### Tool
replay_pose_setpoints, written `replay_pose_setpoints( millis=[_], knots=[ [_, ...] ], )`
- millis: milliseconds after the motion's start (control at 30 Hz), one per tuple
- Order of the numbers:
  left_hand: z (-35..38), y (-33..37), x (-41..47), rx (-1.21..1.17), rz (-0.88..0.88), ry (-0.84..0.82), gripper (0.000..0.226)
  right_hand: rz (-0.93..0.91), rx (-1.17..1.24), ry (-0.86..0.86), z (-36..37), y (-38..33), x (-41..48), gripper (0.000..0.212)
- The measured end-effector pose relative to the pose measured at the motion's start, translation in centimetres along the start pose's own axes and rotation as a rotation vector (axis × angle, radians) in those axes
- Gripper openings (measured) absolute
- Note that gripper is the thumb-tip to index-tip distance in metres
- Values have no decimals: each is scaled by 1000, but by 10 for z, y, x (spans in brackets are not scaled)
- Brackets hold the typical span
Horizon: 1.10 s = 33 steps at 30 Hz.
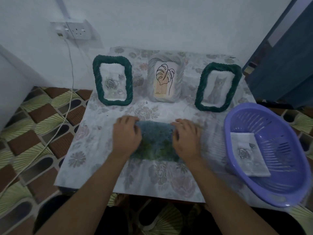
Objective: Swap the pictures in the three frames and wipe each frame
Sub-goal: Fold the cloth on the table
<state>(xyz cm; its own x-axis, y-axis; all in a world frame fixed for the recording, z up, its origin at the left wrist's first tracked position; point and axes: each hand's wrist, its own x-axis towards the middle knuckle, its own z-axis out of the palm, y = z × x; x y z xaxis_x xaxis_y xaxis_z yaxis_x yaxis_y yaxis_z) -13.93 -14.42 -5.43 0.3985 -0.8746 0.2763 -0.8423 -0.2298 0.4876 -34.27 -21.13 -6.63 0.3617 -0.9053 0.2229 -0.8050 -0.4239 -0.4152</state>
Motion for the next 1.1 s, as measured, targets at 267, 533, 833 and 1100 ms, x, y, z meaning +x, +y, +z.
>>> replay_pose_setpoints(
  millis=[267,533,833,1100],
  knots=[
    [26,2,-40,289,0,-428,66,32,-224,-365,15,8,-24,67],
    [0,-39,-37,382,-142,-397,58,202,-169,-414,-2,20,-22,71],
    [-8,-28,-32,404,-310,-336,55,305,27,-471,-18,27,-2,63],
    [2,38,-25,196,-182,-200,38,335,92,-456,-41,29,26,52]
  ],
)
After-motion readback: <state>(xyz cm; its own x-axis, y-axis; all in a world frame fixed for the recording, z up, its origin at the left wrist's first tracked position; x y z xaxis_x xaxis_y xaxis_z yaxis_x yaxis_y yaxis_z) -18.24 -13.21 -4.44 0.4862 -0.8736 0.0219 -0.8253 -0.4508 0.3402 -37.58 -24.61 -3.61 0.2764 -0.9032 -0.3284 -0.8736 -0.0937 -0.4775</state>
